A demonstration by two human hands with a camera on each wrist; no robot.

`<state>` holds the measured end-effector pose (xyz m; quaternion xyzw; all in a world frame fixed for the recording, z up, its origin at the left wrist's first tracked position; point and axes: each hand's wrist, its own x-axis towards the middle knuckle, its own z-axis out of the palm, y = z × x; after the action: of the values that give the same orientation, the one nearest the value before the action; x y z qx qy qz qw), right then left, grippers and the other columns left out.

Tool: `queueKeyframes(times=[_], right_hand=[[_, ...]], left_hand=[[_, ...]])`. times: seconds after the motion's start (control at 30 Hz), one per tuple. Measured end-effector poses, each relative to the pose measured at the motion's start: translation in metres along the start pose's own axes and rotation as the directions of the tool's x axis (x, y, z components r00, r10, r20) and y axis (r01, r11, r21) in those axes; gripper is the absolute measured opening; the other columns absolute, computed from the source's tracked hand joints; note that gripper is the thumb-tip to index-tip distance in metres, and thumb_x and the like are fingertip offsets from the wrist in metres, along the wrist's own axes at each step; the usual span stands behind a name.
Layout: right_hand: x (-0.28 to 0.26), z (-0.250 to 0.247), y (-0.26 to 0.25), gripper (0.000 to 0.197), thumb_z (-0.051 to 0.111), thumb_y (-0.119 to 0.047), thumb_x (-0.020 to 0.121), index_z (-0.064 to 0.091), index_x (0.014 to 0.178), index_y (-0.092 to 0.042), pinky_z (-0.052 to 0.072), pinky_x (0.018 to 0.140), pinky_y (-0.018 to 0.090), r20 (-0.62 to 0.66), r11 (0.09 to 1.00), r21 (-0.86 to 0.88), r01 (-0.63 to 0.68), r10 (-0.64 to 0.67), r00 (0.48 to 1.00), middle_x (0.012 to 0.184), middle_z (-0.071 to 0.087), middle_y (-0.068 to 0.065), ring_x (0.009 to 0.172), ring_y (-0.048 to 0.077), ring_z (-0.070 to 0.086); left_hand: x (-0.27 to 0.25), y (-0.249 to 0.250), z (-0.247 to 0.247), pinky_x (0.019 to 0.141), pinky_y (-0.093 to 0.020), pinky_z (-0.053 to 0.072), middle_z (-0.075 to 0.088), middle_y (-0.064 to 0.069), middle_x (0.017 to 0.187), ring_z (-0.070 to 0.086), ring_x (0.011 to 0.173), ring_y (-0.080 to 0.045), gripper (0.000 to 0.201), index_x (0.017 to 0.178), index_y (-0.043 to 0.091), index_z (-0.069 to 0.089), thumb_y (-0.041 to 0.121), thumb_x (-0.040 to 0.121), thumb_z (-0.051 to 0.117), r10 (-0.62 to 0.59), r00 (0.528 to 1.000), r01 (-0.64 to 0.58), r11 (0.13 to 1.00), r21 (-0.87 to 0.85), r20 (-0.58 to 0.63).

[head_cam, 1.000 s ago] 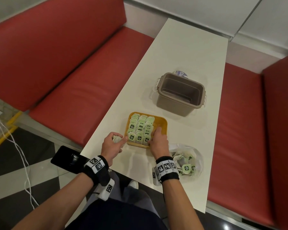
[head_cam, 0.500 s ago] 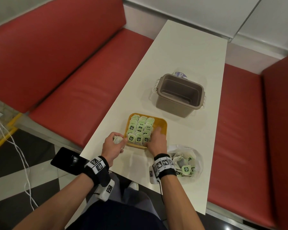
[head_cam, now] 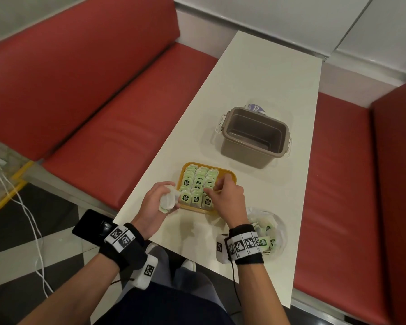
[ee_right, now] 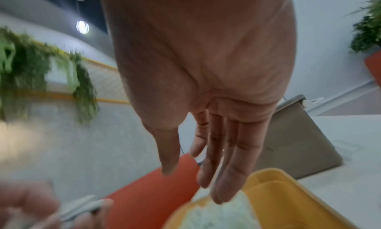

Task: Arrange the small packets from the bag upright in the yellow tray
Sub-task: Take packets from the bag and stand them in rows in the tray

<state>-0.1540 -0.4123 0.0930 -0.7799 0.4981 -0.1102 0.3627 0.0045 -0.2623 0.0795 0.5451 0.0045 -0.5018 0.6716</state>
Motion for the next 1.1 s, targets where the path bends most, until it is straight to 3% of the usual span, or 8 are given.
queueKeyframes(times=[0.13, 0.27, 0.37, 0.5, 0.6, 0.77, 0.93, 1.1], right_hand=[[-0.015, -0.013, -0.018, 0.019, 0.077, -0.040, 0.100, 0.063, 0.097, -0.027, 0.064, 0.079, 0.039, -0.020, 0.966, 0.236, 0.102, -0.100, 0.995, 0.090, 0.073, -0.010, 0.086, 0.005, 0.073], [-0.033, -0.022, -0.034, 0.018, 0.074, -0.044, 0.102, 0.067, 0.093, -0.031, 0.062, 0.070, 0.031, 0.007, 0.941, 0.318, 0.117, -0.126, 0.992, 0.085, 0.075, -0.008, 0.076, 0.007, 0.073], [-0.044, -0.027, -0.044, 0.022, 0.081, -0.041, 0.096, 0.065, 0.095, -0.026, 0.055, 0.067, 0.022, 0.032, 0.917, 0.370, 0.151, -0.175, 0.984, 0.085, 0.070, -0.007, 0.075, 0.008, 0.069], [-0.050, -0.026, -0.044, 0.045, 0.095, -0.022, 0.083, 0.057, 0.105, -0.031, 0.061, 0.067, 0.031, 0.105, 0.887, 0.409, 0.214, -0.279, 0.955, 0.100, 0.066, -0.006, 0.078, 0.014, 0.070], [-0.051, -0.021, -0.037, 0.046, 0.092, -0.015, 0.083, 0.059, 0.107, -0.035, 0.062, 0.071, 0.035, 0.079, 0.901, 0.316, 0.297, -0.336, 0.938, 0.104, 0.063, -0.007, 0.084, 0.015, 0.069], [-0.052, -0.019, -0.029, 0.032, 0.090, -0.025, 0.088, 0.068, 0.109, -0.034, 0.061, 0.076, 0.029, 0.030, 0.902, 0.226, 0.369, -0.385, 0.923, 0.107, 0.060, -0.012, 0.087, 0.010, 0.066], [-0.059, -0.018, -0.025, 0.031, 0.090, -0.029, 0.089, 0.072, 0.114, -0.031, 0.060, 0.080, 0.025, 0.003, 0.907, 0.195, 0.373, -0.381, 0.925, 0.109, 0.061, -0.013, 0.093, 0.009, 0.066], [-0.060, -0.026, -0.017, 0.027, 0.091, -0.018, 0.088, 0.072, 0.102, -0.029, 0.056, 0.076, 0.019, -0.021, 0.904, 0.243, 0.352, -0.358, 0.934, 0.099, 0.068, -0.012, 0.091, 0.011, 0.069]], left_hand=[[-0.013, 0.010, 0.013, 0.085, -0.045, 0.065, 0.072, -0.026, 0.109, 0.073, 0.091, -0.034, 0.031, 0.132, 0.002, 0.059, -0.002, 0.108, 0.040, -0.019, 0.992, 0.029, 0.997, -0.077, 0.127], [-0.019, 0.009, 0.024, 0.095, -0.047, 0.061, 0.067, -0.028, 0.136, 0.068, 0.118, -0.040, 0.029, 0.138, 0.004, 0.058, 0.006, 0.110, 0.052, -0.011, 0.984, 0.034, 0.991, -0.131, 0.178], [-0.021, 0.008, 0.031, 0.094, -0.044, 0.060, 0.067, -0.021, 0.141, 0.067, 0.127, -0.034, 0.034, 0.142, 0.007, 0.055, 0.012, 0.109, 0.058, 0.019, 0.977, 0.001, 0.996, -0.090, 0.213], [-0.024, 0.009, 0.039, 0.084, -0.038, 0.061, 0.074, -0.011, 0.124, 0.074, 0.105, -0.023, 0.033, 0.138, 0.014, 0.057, 0.010, 0.106, 0.062, 0.041, 0.981, -0.028, 0.997, -0.068, 0.189], [-0.026, 0.010, 0.041, 0.090, -0.042, 0.056, 0.073, -0.008, 0.123, 0.071, 0.107, -0.023, 0.040, 0.140, 0.016, 0.055, 0.013, 0.102, 0.067, 0.059, 0.976, -0.051, 0.998, -0.042, 0.211], [-0.026, 0.010, 0.040, 0.091, -0.039, 0.059, 0.074, -0.011, 0.126, 0.073, 0.109, -0.022, 0.039, 0.139, 0.019, 0.057, 0.016, 0.102, 0.070, 0.075, 0.973, -0.080, 0.997, 0.012, 0.218], [-0.023, 0.009, 0.039, 0.087, -0.039, 0.058, 0.074, -0.014, 0.130, 0.073, 0.107, -0.024, 0.039, 0.138, 0.023, 0.062, 0.018, 0.100, 0.072, 0.054, 0.965, -0.068, 0.996, 0.048, 0.257], [-0.018, 0.003, 0.033, 0.070, -0.031, 0.051, 0.067, -0.013, 0.103, 0.055, 0.074, -0.020, 0.035, 0.129, 0.019, 0.072, 0.030, 0.096, 0.077, 0.020, 0.968, -0.055, 0.989, 0.137, 0.249]])
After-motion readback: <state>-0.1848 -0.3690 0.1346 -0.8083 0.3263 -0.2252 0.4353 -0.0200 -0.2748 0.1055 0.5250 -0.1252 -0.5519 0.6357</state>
